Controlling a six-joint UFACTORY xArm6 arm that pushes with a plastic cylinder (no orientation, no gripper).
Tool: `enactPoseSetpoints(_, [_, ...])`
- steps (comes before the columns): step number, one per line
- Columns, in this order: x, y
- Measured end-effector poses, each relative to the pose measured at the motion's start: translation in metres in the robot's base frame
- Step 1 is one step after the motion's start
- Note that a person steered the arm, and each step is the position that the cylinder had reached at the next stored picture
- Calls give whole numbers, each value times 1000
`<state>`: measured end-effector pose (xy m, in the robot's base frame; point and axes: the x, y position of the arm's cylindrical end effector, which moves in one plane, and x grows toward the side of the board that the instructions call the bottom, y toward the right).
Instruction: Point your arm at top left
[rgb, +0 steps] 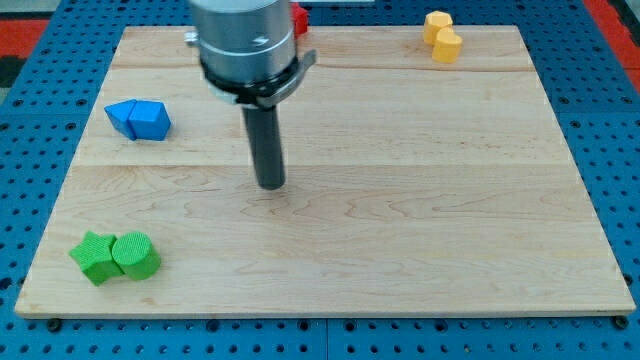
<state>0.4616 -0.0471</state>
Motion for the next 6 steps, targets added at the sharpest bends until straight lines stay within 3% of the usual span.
enactPoseSetpoints(4, [-100,3])
enactPoseSetpoints(6, [-156,-117])
